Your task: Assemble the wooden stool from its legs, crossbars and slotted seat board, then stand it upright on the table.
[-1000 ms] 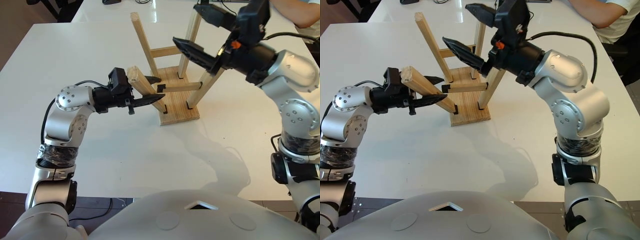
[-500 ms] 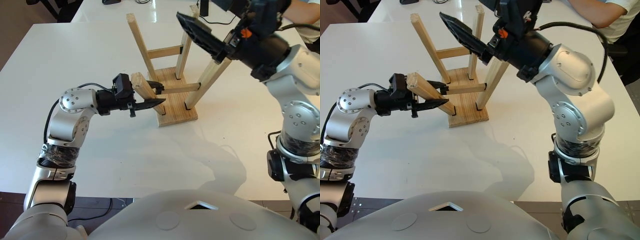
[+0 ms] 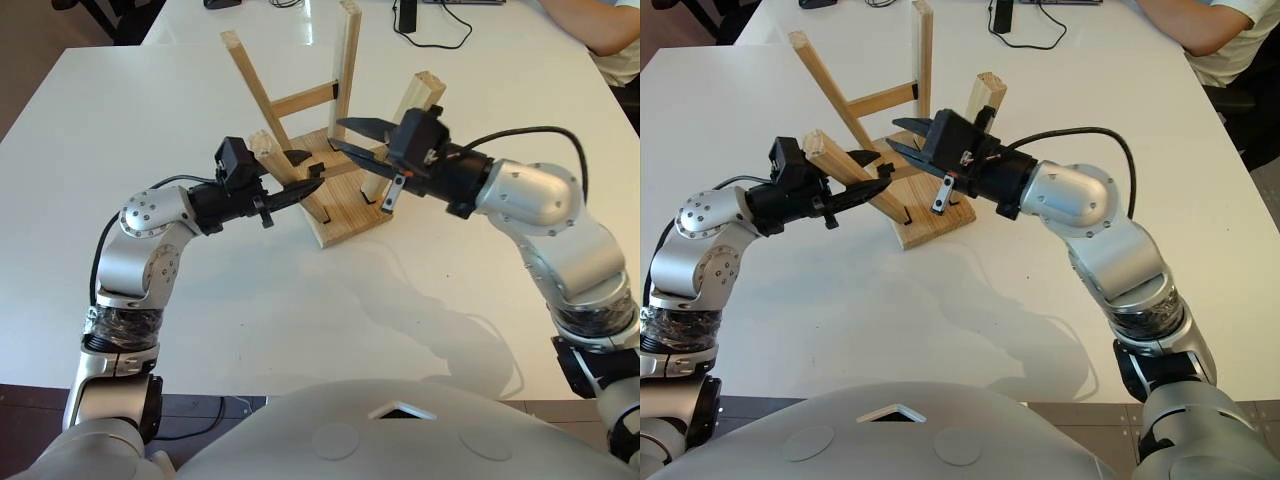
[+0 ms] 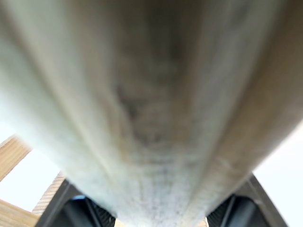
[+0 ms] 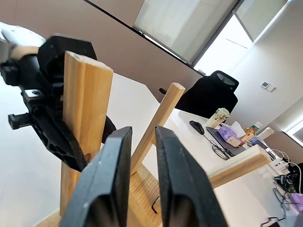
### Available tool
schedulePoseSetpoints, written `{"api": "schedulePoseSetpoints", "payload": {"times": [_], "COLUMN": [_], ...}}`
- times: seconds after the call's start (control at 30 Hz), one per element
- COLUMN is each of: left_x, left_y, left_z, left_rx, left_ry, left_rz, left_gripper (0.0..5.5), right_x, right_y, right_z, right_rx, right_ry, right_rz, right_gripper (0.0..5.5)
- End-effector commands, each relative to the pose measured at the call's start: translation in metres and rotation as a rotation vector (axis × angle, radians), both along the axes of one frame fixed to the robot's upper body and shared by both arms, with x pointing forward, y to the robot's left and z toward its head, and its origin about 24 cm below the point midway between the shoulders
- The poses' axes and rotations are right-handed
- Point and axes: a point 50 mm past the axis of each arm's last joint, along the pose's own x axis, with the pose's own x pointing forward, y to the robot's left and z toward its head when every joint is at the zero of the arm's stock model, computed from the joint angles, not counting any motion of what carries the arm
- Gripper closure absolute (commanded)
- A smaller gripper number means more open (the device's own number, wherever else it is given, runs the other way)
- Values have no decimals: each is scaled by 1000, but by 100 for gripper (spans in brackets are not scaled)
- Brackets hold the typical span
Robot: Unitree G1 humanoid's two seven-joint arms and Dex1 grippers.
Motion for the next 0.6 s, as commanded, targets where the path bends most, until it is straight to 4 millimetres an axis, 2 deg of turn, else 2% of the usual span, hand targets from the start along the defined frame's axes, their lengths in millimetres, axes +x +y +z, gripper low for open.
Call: {"api": "schedulePoseSetpoints", "payload": {"times": [0.03,0.1,0.4,0.6], "left_x": [9,14,25,33], "left_y": [-2,-4,-3,-2], "left_z": [-13,-14,-15,-26], "left_rx": [71,85,53,61], "left_ry": [84,91,154,236], "left_rz": [18,21,-6,-12], "left_gripper": [347,347,347,347], "right_x": [7,12,24,27], "right_y": [5,6,20,24], "right_z": [-9,-13,-39,-63], "right_rx": [-65,-74,-147,-251], "right_ry": [-71,-101,-139,-133], "right_rz": [-31,-74,-165,-158], "right_gripper": [534,550,550,550]}}
